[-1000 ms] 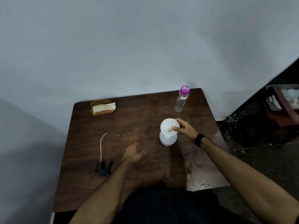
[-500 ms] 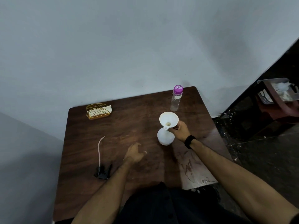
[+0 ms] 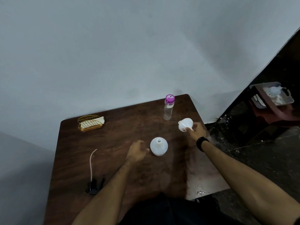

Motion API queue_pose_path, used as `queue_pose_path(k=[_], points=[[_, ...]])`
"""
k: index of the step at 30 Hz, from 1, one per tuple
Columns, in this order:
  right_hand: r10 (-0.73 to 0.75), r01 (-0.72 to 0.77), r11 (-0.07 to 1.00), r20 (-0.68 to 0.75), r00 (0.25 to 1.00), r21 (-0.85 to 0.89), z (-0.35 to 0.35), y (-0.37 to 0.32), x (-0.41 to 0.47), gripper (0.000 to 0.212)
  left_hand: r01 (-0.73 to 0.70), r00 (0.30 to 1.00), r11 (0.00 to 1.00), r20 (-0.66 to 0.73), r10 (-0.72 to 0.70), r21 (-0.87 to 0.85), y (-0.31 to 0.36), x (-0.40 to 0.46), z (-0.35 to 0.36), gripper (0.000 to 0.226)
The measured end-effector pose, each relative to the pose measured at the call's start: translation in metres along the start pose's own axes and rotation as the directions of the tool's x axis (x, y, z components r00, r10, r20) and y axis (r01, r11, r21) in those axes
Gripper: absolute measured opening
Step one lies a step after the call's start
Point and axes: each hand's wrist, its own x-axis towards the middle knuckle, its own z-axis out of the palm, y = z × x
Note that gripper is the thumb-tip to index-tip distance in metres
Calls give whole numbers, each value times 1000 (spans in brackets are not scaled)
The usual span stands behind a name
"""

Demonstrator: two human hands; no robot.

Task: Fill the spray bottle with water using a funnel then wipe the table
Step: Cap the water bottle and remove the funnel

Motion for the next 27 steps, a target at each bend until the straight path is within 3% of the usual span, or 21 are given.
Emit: queue_pose_path(k=[7,15,22,27], points=[[-96,98,982,23,995,-162,-19,-15,42,20,-119,992,992,-34,120,31,76,46,-18,55],[-182,214,923,125,975,-320,-12,-31,106,31,-148,981,987,-114,155,65,168,102,-25,78],[-125,189,927,210,970,-322,-5,-40,156,35,-165,973,982,-146,177,88,213,140,-15,86],[-127,221,902,261,957,-371,2,-46,178,36,-170,972,969,-130,195,180,217,160,-7,64]])
